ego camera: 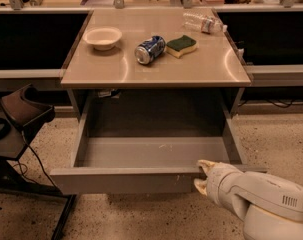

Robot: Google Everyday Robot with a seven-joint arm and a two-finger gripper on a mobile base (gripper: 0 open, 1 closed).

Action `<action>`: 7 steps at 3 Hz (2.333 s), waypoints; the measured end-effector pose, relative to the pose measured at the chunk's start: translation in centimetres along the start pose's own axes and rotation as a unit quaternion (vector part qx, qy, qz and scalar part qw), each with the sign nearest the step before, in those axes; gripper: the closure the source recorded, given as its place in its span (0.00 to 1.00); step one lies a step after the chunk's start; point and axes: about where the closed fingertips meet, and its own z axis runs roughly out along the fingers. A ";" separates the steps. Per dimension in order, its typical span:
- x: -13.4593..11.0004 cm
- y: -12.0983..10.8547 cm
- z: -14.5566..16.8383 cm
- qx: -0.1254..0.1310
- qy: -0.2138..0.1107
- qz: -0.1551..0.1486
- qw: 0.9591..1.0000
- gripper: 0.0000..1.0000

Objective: Open top drawer

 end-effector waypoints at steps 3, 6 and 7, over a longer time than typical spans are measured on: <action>-0.4 1.4 -1.5 0.006 -0.013 -0.015 1.000 1.00; 0.7 3.0 -5.2 0.024 -0.022 -0.020 0.999 0.81; 0.7 3.0 -5.2 0.024 -0.022 -0.020 0.999 0.58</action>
Offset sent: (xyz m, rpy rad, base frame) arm -0.1619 -0.0055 -0.0369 0.0740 -0.1809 0.1032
